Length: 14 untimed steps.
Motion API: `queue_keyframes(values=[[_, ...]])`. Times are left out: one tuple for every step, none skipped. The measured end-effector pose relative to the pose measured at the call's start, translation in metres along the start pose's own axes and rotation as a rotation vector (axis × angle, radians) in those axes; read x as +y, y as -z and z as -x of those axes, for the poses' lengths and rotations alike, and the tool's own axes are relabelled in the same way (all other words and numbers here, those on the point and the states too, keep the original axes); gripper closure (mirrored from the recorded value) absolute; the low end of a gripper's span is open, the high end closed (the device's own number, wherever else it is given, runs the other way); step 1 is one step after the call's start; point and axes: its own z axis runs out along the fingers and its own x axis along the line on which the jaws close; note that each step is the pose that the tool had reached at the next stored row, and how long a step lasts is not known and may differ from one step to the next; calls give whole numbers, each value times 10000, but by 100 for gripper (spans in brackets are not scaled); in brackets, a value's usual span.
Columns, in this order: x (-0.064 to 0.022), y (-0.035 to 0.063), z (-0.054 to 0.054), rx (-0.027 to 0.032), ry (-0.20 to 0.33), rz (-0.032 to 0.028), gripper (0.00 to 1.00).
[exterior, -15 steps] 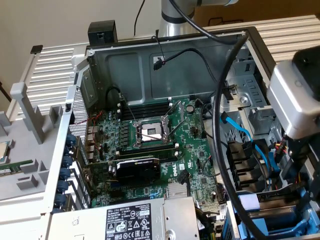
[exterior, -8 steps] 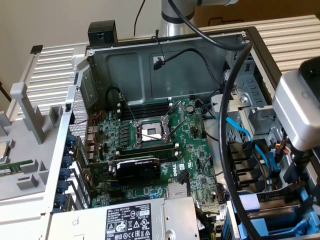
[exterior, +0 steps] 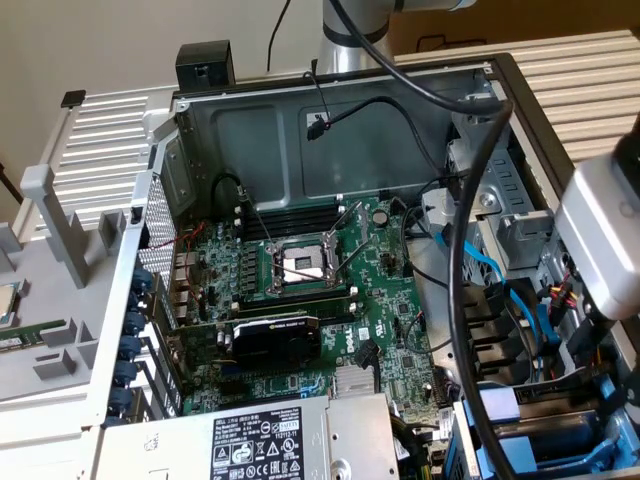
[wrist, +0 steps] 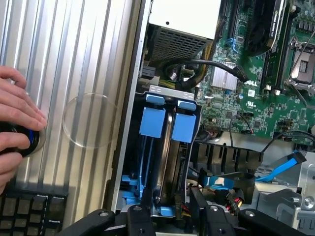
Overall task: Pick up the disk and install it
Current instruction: 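Insert the first disk wire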
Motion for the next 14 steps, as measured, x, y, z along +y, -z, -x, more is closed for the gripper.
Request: queue_keyframes(values=[[-3, 0, -6, -50, 18, -5, 57], [-5, -1, -15, -86, 33, -8, 57], [-7, -2, -25, -110, 45, -9, 57], [-8, -4, -37, -128, 60, -9, 57], [-9, -6, -48, -143, 75, -9, 57], [-10, -9, -57, -158, 91, -8, 57], [-11, -15, -68, -177, 109, -7, 57], [-12, -24, -77, -200, 126, -7, 57], [-12, -35, -87, -228, 143, -8, 57], [-12, -45, -94, -255, 161, -8, 57], [-11, -57, -100, -286, 187, -8, 57], [-11, -69, -102, -312, 216, -7, 57], [-11, -69, -102, -325, 243, -3, 57], [-10, -69, -102, -334, 271, 2, 57]])
